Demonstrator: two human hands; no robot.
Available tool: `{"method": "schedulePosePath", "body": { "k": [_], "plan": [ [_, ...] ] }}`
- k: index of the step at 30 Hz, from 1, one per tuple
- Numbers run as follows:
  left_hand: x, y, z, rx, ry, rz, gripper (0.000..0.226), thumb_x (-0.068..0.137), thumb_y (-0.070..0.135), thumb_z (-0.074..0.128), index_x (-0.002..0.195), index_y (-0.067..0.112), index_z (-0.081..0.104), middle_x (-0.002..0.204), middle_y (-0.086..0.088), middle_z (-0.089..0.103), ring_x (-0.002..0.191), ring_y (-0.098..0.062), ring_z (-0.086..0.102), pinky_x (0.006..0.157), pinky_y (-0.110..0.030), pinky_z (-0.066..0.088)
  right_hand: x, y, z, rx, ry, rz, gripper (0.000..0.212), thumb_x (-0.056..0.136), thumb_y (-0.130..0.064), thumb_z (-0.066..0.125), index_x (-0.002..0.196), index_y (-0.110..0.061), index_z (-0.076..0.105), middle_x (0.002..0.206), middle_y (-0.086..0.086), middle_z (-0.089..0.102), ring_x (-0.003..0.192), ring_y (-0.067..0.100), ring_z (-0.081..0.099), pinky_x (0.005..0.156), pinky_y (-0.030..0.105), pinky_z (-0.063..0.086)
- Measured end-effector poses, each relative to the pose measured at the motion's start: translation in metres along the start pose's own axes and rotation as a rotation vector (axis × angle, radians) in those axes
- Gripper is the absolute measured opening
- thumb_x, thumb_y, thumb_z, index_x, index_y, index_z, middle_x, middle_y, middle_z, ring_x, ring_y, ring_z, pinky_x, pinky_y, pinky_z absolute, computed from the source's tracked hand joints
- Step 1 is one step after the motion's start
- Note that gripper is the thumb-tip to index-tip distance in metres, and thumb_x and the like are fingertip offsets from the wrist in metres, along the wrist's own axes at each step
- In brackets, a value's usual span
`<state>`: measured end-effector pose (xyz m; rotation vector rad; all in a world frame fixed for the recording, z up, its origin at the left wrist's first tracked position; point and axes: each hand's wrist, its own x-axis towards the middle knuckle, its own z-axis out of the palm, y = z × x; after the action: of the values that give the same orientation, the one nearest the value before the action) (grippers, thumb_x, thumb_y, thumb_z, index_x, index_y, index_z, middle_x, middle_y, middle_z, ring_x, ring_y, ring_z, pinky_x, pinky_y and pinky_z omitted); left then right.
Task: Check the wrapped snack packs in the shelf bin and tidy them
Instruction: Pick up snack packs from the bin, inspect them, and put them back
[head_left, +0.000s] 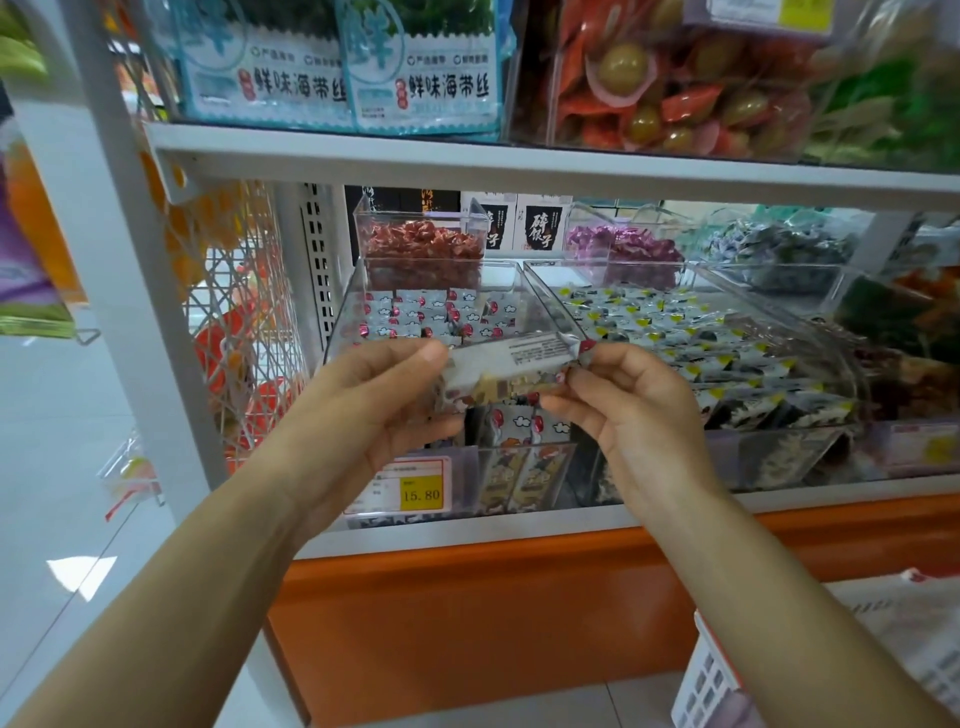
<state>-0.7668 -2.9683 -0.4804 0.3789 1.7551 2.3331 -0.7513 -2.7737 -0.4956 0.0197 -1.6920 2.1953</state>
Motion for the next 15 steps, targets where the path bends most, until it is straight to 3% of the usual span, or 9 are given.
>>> {"method": "schedulePosePath", "body": {
  "k": [4,8,10,15],
  "plan": [
    [-0.0024,-0.0014,0.0020,0.187,0.045,0.036,0.033,0.068,0.026,0.066,0.096,0.010,0.070,0.103,-0.011,0.070,0.092,-0.021,0.069,0.074,-0.022,0.056,-0.0005,-0.0014,0.0031,-0.023,-0.072,-0.017,0.019,0.090,0.002,0.052,0.083,-0.007,0.067,0.083,0.007,0.073,0.076,0.023,0.071,0.062,0.027,0.057],
    [-0.0043,0.0008,0.0027,0.404,0.121,0.086,0.037,0.064,0.036,0.067,0.099,0.027,0.070,0.090,0.001,0.073,0.081,-0.012,0.069,0.075,-0.029,0.056,-0.0010,-0.0017,0.0031,-0.146,-0.165,-0.081,0.011,0.087,-0.013,0.062,0.094,-0.014,0.070,0.085,-0.001,0.071,0.081,0.018,0.070,0.065,0.032,0.058],
    [-0.0059,0.0011,0.0048,0.474,0.122,0.104,0.030,0.069,0.033,0.068,0.099,0.032,0.068,0.088,0.001,0.073,0.081,-0.015,0.068,0.075,-0.031,0.056,-0.0009,-0.0008,0.0038,-0.241,-0.159,-0.115,0.011,0.085,-0.014,0.066,0.093,-0.019,0.071,0.081,-0.003,0.071,0.076,0.019,0.070,0.066,0.033,0.059],
    [-0.0066,0.0012,0.0105,0.558,0.062,0.169,0.031,0.080,0.016,0.069,0.103,0.035,0.065,0.106,0.003,0.064,0.091,-0.006,0.062,0.066,-0.010,0.050,-0.0002,-0.0002,0.0069,-0.267,-0.079,-0.144,0.015,0.083,-0.011,0.067,0.070,-0.019,0.068,0.071,0.001,0.066,0.071,0.025,0.066,0.060,0.038,0.058]
  ]
}}
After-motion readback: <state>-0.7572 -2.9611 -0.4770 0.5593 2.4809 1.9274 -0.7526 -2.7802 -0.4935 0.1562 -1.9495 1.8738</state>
